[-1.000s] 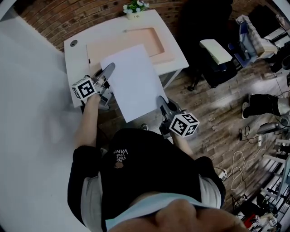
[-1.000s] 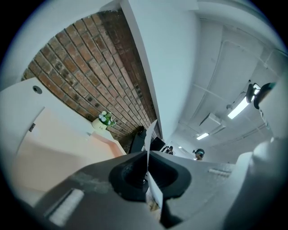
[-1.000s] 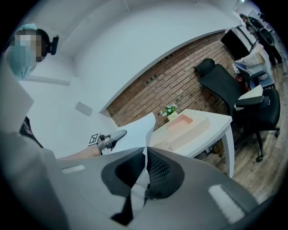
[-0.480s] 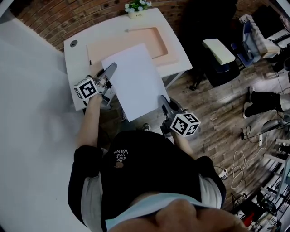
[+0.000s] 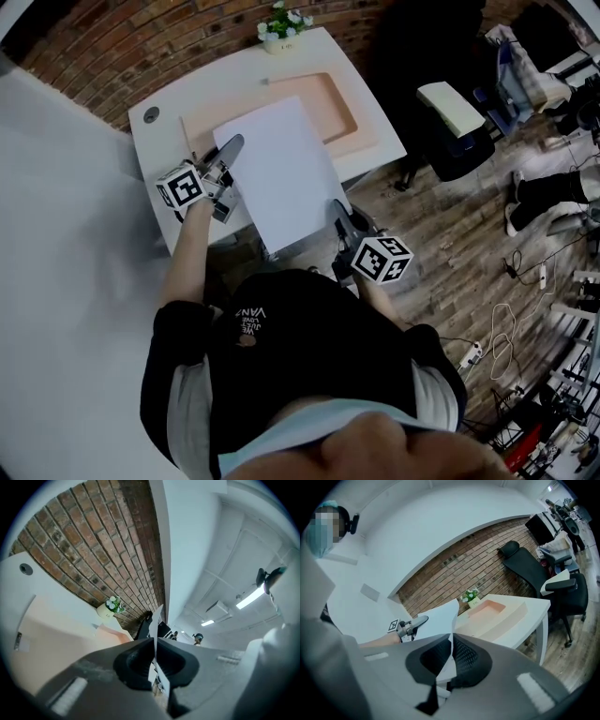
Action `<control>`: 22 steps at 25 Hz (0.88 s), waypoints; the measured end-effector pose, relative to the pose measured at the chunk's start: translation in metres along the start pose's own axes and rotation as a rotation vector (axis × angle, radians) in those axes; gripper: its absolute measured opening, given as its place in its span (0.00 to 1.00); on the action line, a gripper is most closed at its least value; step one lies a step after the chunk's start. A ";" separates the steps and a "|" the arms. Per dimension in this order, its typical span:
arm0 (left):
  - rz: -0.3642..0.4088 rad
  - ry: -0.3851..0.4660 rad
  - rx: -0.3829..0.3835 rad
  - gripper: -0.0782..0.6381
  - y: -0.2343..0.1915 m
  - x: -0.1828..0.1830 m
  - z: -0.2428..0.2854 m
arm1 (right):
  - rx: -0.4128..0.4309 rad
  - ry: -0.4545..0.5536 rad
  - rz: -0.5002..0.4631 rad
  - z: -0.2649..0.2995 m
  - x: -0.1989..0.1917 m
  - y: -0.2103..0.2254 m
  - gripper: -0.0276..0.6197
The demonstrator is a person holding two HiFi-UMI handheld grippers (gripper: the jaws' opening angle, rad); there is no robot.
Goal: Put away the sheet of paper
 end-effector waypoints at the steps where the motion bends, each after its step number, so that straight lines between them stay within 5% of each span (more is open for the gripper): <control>1: -0.002 -0.005 -0.003 0.11 -0.006 0.005 0.001 | -0.007 0.002 0.000 0.006 0.001 -0.002 0.03; 22: -0.023 -0.074 -0.071 0.11 -0.091 0.053 0.030 | -0.152 0.052 0.012 0.087 0.001 -0.012 0.03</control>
Point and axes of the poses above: the fingertips, and each gripper's own axes: z forward along the fingers, y to its right, x out of its top, the point moved 7 cm from there along -z, backward along the fingers, and after that the axes turned 1 degree about x, right-handed, at the moved point
